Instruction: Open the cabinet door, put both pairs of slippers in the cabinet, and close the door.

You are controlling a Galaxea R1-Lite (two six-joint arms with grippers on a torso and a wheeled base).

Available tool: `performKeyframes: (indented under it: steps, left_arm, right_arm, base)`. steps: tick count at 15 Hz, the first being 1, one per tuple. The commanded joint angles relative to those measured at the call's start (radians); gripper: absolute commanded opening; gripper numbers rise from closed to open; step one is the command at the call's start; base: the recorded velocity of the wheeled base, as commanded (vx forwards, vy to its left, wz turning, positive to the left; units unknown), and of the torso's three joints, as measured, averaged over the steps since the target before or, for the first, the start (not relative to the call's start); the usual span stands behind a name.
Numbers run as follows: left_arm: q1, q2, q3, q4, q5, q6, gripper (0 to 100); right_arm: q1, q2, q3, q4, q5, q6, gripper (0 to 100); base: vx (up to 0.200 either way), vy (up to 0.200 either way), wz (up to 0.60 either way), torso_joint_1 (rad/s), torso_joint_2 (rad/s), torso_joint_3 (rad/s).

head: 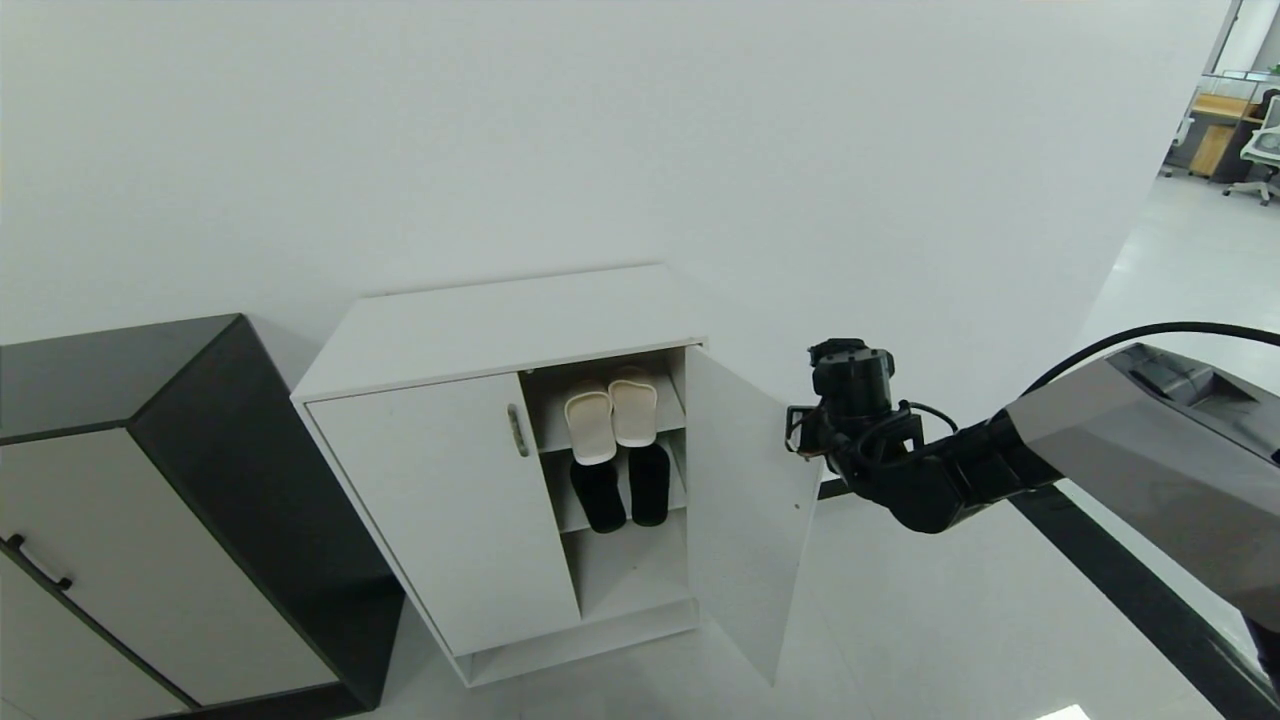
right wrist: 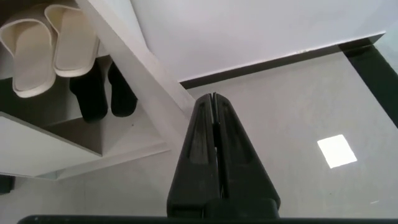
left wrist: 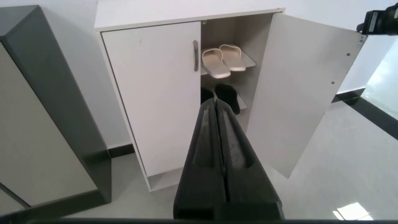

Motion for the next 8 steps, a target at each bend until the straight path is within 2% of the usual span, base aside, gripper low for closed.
performKeyframes:
  steps: [1,4,8]
  left_arm:
    - [0.001,0.000,0.000,0.000,0.000,0.000,0]
    - [0.001,0.000,0.000,0.000,0.000,0.000,0]
    - [0.001,0.000,0.000,0.000,0.000,0.000,0]
  right_arm:
    - [0.017,-0.006,0.015,0.000,0.001,0.000,0]
    - [0.069,-0.042,0.067,-0.003,0.001,0.002,0]
    - [0.217,-0.153,0.164,-0.004,0.010,0.033,0]
  base:
    - [0.000,0.000,0.00,0.000,0.00,0.000]
    - [0.000,0.000,0.00,0.000,0.00,0.000]
    - [0.000,0.000,0.00,0.000,0.00,0.000]
